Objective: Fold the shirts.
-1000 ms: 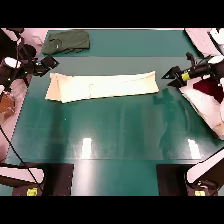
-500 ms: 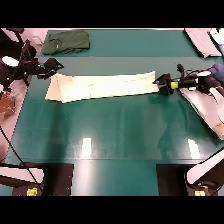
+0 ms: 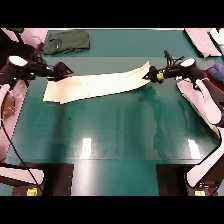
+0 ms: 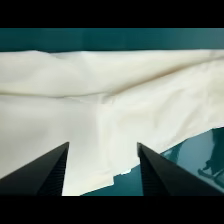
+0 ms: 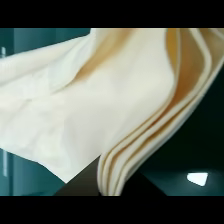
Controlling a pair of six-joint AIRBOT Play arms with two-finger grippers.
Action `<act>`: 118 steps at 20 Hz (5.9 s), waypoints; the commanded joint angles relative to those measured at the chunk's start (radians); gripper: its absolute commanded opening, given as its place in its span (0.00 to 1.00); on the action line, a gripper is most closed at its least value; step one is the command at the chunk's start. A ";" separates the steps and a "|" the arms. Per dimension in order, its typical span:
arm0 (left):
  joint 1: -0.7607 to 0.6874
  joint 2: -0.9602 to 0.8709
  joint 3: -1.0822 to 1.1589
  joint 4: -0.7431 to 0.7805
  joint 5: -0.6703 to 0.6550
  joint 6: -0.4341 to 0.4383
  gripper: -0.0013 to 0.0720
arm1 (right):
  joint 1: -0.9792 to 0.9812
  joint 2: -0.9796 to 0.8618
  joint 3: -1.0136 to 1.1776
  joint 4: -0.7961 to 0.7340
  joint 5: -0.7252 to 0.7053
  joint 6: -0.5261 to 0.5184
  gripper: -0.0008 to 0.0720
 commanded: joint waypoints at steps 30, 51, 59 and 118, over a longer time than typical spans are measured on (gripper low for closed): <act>-0.461 -0.222 0.201 0.136 0.343 -0.148 0.04 | 0.370 0.369 0.101 -0.294 -0.110 0.113 0.03; -0.143 0.260 0.201 0.448 -0.237 -0.237 0.05 | 0.250 0.383 -0.442 -0.102 -0.062 0.117 0.66; -0.143 0.260 0.201 0.410 -0.272 -0.236 0.05 | 0.208 0.191 -0.491 0.299 -0.211 -0.135 0.87; -0.143 0.260 0.201 0.053 -0.261 -0.237 0.05 | -0.834 0.860 0.275 0.428 -0.100 0.396 0.51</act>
